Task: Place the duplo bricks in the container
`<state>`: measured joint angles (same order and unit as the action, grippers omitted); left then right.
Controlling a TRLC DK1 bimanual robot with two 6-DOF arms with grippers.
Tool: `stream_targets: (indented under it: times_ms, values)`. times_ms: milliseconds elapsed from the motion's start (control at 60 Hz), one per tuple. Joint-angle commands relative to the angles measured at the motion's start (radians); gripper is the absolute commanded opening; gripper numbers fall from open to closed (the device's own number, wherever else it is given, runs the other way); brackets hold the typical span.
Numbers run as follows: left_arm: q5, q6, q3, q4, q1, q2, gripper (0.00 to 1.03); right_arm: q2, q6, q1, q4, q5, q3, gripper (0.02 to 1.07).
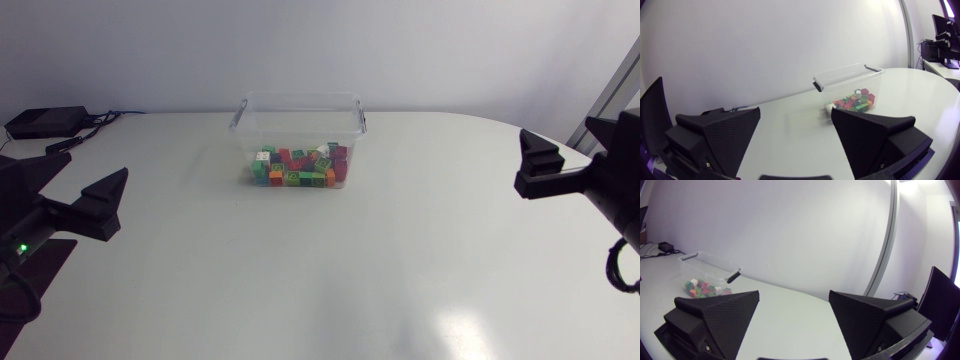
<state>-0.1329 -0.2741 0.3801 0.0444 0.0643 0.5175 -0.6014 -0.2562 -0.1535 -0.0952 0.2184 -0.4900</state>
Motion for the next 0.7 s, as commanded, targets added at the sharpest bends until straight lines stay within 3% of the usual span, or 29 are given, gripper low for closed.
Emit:
stream_targets:
  times_ms: [0,683]
  values:
    - [0.001,-0.019,-0.052,0.014,0.017,-0.045,0.99,0.071,-0.026,0.011,0.029,0.010,0.053,1.02]
    - [0.089,0.176,-0.276,-0.026,-0.036,-0.368,0.99,0.437,0.160,0.106,0.075,-0.143,0.352,1.02]
